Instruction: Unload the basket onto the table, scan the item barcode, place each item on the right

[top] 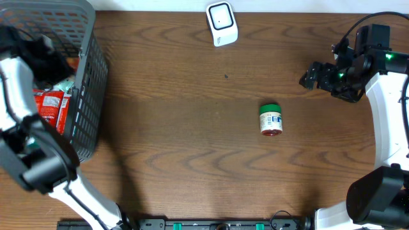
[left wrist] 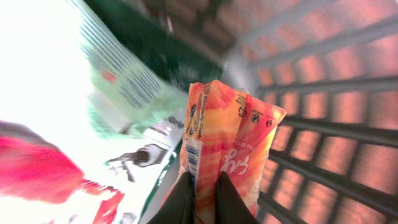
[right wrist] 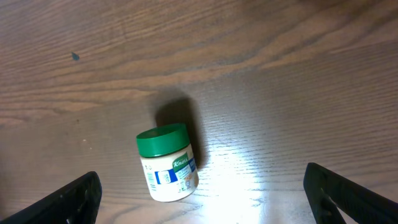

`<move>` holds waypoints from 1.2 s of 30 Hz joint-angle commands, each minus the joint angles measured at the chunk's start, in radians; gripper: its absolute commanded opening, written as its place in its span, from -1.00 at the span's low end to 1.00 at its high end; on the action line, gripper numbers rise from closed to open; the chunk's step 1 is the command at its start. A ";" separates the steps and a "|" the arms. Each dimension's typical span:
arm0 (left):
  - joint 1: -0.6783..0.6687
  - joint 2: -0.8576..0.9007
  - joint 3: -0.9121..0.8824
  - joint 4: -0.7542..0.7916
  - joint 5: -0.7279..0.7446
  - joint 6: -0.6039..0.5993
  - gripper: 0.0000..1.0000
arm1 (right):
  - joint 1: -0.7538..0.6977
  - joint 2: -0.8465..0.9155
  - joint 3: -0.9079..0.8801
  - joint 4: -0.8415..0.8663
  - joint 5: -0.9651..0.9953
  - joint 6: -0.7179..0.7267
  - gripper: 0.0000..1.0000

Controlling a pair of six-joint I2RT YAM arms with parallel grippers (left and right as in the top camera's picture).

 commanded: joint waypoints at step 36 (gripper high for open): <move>-0.687 -0.504 -0.038 -0.411 -0.012 -0.172 -0.86 | -0.011 -0.010 -0.001 -0.002 -0.008 -0.003 0.98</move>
